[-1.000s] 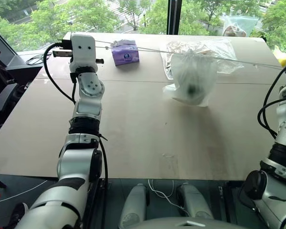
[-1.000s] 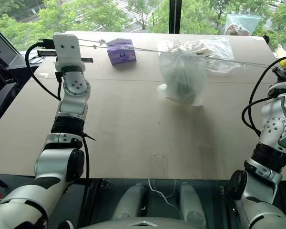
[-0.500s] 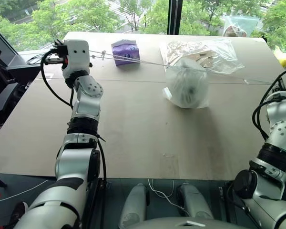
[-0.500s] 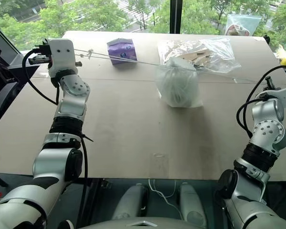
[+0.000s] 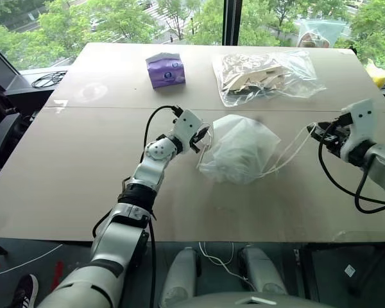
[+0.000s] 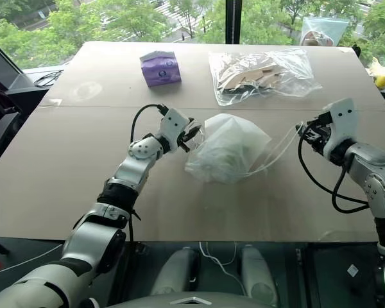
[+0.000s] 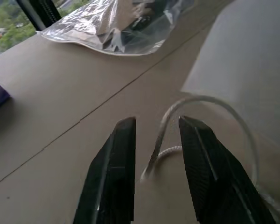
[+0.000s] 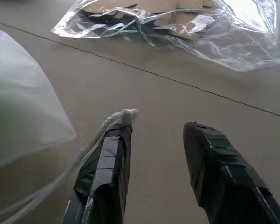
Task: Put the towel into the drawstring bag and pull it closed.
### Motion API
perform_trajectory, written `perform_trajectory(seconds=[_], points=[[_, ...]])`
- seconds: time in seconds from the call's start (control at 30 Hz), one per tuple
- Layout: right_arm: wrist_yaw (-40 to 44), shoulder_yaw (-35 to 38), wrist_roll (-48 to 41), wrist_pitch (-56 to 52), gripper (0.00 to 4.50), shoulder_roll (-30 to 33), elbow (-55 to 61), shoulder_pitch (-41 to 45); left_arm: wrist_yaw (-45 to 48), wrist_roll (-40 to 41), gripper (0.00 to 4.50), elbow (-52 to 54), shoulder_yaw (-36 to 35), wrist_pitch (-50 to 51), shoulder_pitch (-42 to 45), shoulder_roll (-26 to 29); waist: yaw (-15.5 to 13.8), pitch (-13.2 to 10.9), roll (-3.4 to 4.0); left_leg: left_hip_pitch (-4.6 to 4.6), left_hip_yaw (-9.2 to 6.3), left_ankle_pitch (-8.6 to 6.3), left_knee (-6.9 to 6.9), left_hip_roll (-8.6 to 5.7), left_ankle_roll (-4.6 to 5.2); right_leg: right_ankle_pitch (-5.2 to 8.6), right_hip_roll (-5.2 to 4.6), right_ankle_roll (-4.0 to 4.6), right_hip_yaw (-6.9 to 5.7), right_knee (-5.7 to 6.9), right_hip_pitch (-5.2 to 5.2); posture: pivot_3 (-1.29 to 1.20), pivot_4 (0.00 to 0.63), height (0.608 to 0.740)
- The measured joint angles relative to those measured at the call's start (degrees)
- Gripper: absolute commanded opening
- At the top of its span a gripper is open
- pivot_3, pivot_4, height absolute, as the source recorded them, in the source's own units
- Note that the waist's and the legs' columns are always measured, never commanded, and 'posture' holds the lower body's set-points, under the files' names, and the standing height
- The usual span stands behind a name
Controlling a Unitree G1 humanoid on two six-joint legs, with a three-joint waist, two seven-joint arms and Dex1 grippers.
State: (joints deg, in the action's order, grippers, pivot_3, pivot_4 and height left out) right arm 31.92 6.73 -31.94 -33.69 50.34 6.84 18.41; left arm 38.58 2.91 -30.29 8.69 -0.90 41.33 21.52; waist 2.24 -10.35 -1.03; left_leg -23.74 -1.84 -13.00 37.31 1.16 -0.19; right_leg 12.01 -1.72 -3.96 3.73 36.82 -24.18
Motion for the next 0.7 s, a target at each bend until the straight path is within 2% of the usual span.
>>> perform_trajectory(seconds=[0.03, 0.07, 0.13, 0.23, 0.33, 0.43, 0.6, 0.63, 0.7], points=[[3.38, 0.0, 0.23, 1.42, 3.64, 0.57, -0.14, -1.01, 3.64, 1.54, 3.46, 1.23, -0.31, 0.52, -0.16, 1.54, 0.26, 0.0, 0.0, 0.02, 0.01, 0.0, 0.01, 0.05, 0.0, 0.01, 0.06, -0.02, 0.01, 0.0, 0.01, 0.0, 0.15, 0.74], [6.43, -0.01, 0.43, 2.75, 4.34, 0.7, -0.57, -2.14, 7.1, 2.83, 4.15, 2.67, -0.46, 0.91, -0.94, 3.08, 0.48, 0.01, 0.02, 0.06, 0.04, 0.0, 0.02, 0.08, 0.0, 0.01, 0.07, -0.04, 0.04, 0.01, 0.01, 0.0, 0.15, 0.74], [10.47, 0.02, 0.92, 4.46, 4.5, 1.16, -1.42, -3.91, 12.11, 4.14, 4.45, 4.15, -0.32, 1.43, -2.76, 5.57, 0.5, 0.01, 0.03, 0.06, 0.05, 0.0, 0.06, 0.07, 0.0, 0.02, 0.08, -0.05, 0.06, 0.06, 0.0, 0.0, 0.15, 0.74], [16.15, 0.62, 2.45, 6.59, 4.5, 4.09, -3.25, -7.86, 18.27, 4.61, 4.45, 4.11, -0.73, 2.17, -6.76, 11.49, 0.24, 0.02, 0.03, 0.04, 0.05, 0.0, 0.1, 0.08, 0.0, 0.01, 0.07, -0.04, 0.06, 0.08, -0.01, 0.0, 0.15, 0.74], [18.66, 1.25, 4.52, 9.3, 4.5, 4.96, -4.08, -9.73, 20.43, 4.74, 4.45, 3.6, -2.02, 2.27, -7.69, 14.33, -0.19, 0.02, 0.03, 0.02, 0.05, 0.0, 0.18, 0.06, 0.0, 0.07, 0.04, -0.14, 0.06, 0.08, 0.01, 0.0, 0.15, 0.74], [22.44, 1.62, 8.23, 15.47, 4.5, 6.66, -5.35, -15.9, 21.94, 6.49, 4.45, 4.88, -5.05, 3.4, -10.43, 17.08, -0.57, 0.02, 0.02, 0.0, 0.06, 0.0, 0.17, 0.06, 0.0, 0.1, 0.01, -0.17, 0.05, 0.05, 0.01, 0.0, 0.15, 0.74], [24.6, 3.24, 10.07, 19.44, 4.5, 6.64, -8.03, -19.87, 22.68, 8.13, 4.45, 7.13, -6.92, 5.54, -14.34, 17.89, -0.48, 0.02, 0.02, 0.01, 0.11, 0.0, 0.16, 0.05, 0.0, 0.06, -0.02, -0.11, 0.06, 0.05, 0.01, 0.0, 0.15, 0.74], [26.1, 5.83, 10.33, 22.58, 4.5, 6.64, -8.08, -22.19, 22.61, 8.93, 4.45, 11.87, -7.73, 6.79, -18.35, 17.98, -0.38, 0.02, 0.02, 0.07, 0.1, 0.0, 0.17, 0.06, 0.0, 0.11, -0.02, -0.19, 0.06, 0.05, 0.06, 0.0, 0.15, 0.74], [26.71, 11.6, 5.13, 22.36, 4.5, 2.3, -7.96, -23.5, 21.29, 11.15, 4.45, 17.47, -9.76, 9.77, -24.04, 18.15, 0.0, 0.02, 0.0, 0.12, 0.09, 0.0, 0.15, 0.14, -0.01, 0.11, 0.03, -0.18, 0.06, 0.06, 0.08, 0.0, 0.15, 0.74]])
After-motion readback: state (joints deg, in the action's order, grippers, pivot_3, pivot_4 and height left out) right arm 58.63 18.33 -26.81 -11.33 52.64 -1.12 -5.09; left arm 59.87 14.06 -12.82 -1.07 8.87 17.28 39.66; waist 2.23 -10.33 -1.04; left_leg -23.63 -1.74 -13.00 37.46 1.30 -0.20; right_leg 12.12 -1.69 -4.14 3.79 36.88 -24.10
